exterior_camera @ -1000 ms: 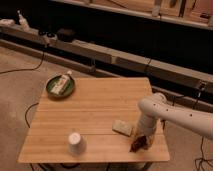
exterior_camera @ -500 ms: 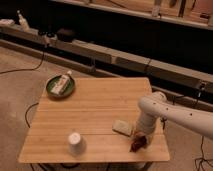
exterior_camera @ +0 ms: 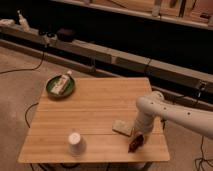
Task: Drag the pepper across the table
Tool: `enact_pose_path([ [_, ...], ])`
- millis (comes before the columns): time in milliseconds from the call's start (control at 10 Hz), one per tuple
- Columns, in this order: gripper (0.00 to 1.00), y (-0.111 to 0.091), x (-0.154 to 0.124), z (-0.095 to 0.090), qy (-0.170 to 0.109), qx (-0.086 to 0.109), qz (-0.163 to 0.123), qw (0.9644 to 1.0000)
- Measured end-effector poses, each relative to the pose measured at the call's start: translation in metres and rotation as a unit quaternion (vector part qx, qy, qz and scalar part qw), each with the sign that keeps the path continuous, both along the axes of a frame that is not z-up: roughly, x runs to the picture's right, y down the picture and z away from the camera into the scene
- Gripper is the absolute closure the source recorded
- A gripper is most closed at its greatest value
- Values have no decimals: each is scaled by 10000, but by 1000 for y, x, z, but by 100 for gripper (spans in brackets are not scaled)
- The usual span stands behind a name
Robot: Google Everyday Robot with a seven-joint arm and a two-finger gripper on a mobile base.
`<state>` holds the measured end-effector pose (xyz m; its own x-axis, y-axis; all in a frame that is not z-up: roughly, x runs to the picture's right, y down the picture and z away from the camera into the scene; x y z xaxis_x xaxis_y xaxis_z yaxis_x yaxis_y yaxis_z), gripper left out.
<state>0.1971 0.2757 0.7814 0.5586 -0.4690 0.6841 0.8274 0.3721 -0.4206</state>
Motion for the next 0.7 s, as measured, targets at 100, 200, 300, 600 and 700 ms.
enact_pose_path([
  [100,64,0,-1,0,-6,0,-4,10000],
  [200,64,0,-1,0,-5,3,-2,10000],
  [300,64,-1,-1,0,-4,12,7,10000],
  [600,64,-13,1,6,24,70,64,10000],
  [700,64,-19,-2,9,10,84,74,9999],
])
